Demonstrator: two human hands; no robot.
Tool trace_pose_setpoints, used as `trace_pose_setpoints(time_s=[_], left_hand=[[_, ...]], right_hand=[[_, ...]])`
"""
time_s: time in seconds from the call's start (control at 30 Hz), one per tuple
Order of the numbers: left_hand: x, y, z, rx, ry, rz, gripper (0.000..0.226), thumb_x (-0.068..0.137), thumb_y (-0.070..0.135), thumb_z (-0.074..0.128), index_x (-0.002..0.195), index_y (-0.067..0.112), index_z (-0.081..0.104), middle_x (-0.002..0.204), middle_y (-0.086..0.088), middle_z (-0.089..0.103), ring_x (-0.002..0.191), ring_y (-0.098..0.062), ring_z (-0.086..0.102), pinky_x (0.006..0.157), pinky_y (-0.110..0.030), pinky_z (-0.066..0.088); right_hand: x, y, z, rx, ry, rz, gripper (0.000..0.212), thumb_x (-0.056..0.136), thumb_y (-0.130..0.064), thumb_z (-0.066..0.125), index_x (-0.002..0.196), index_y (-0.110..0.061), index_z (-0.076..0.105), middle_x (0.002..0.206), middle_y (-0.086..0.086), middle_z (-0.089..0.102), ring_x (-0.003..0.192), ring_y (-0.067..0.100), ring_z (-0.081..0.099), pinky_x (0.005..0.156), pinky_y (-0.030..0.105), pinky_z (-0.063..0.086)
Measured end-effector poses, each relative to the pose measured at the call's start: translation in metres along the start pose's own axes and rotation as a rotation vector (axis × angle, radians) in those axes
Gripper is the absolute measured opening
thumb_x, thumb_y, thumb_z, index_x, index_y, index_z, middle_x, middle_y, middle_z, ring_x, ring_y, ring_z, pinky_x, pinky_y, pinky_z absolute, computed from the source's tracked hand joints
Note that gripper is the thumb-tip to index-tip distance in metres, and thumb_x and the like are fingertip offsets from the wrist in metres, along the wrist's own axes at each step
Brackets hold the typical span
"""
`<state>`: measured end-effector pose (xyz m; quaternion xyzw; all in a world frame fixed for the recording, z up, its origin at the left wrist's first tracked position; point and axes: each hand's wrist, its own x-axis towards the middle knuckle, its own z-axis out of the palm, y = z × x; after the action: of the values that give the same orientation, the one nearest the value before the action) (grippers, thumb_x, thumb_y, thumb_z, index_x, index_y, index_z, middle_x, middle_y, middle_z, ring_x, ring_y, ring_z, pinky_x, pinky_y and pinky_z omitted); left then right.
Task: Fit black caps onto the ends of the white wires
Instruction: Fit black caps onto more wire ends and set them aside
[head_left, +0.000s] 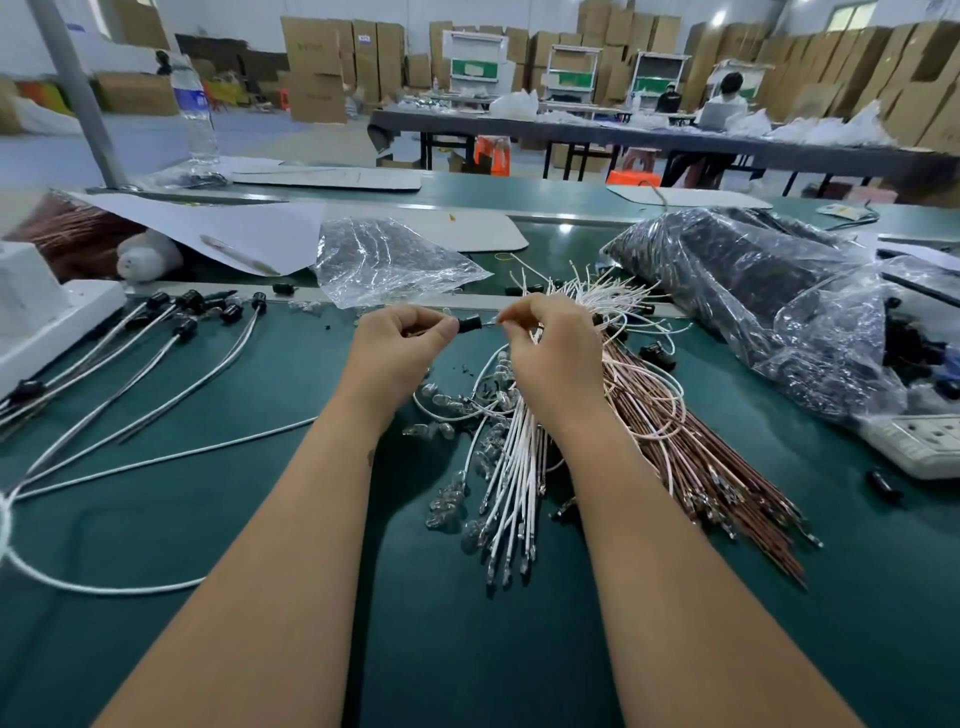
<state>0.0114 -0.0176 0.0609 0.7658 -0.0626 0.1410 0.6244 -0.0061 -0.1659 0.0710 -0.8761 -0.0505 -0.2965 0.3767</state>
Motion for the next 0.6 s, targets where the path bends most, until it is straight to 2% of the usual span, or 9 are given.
trace_pose_setpoints(time_s=[0.07,0.17,0.33,0.47,0.6], left_hand=[[-0.0014,0.0011,0.0016,0.009,-0.028,0.018,0.008,0.087,0.02,0.07,0.078,0.019,0.069,0.066,0.0,0.057,0.058,-0.007,0.047,0.052,-0.009,0.038],[-0.0016,0.0012,0.0034,0.016,-0.028,0.023,0.01,0.086,0.02,0.071,0.076,0.021,0.07,0.064,0.001,0.055,0.056,-0.005,0.045,0.051,-0.009,0.037],[-0.0016,0.0022,0.0025,-0.006,-0.029,0.024,0.012,0.086,0.019,0.07,0.074,0.021,0.069,0.061,0.0,0.051,0.045,0.002,0.04,0.046,-0.008,0.035],[-0.0015,0.002,0.0005,-0.038,-0.05,0.016,0.009,0.085,0.022,0.072,0.076,0.021,0.071,0.073,-0.01,0.058,0.064,-0.012,0.049,0.053,-0.01,0.042],[-0.003,0.0022,0.0026,-0.011,-0.092,0.034,0.009,0.083,0.025,0.074,0.074,0.026,0.072,0.076,-0.011,0.065,0.068,-0.015,0.052,0.059,-0.018,0.043]], right_hand=[[-0.001,-0.0007,0.002,-0.008,-0.039,-0.022,0.01,0.09,-0.011,0.062,0.093,-0.015,0.071,0.094,-0.001,0.065,0.097,0.022,0.057,0.091,0.045,0.044],[-0.0006,0.001,0.0019,0.03,-0.054,-0.01,0.013,0.09,-0.007,0.061,0.093,-0.014,0.071,0.09,-0.005,0.059,0.096,0.021,0.058,0.091,0.044,0.046],[-0.0012,-0.0013,0.0006,0.079,-0.064,-0.021,0.035,0.085,0.009,0.049,0.1,-0.012,0.072,0.096,0.001,0.065,0.098,0.021,0.057,0.089,0.041,0.048],[-0.0015,0.0003,-0.0035,0.087,-0.071,-0.038,0.057,0.079,0.013,0.048,0.124,-0.021,0.06,0.085,0.002,0.063,0.083,0.02,0.058,0.077,0.041,0.052],[-0.0016,0.0006,-0.006,0.001,-0.073,-0.107,0.055,0.083,0.009,0.054,0.129,-0.021,0.055,0.084,-0.004,0.062,0.082,0.015,0.058,0.08,0.039,0.051]])
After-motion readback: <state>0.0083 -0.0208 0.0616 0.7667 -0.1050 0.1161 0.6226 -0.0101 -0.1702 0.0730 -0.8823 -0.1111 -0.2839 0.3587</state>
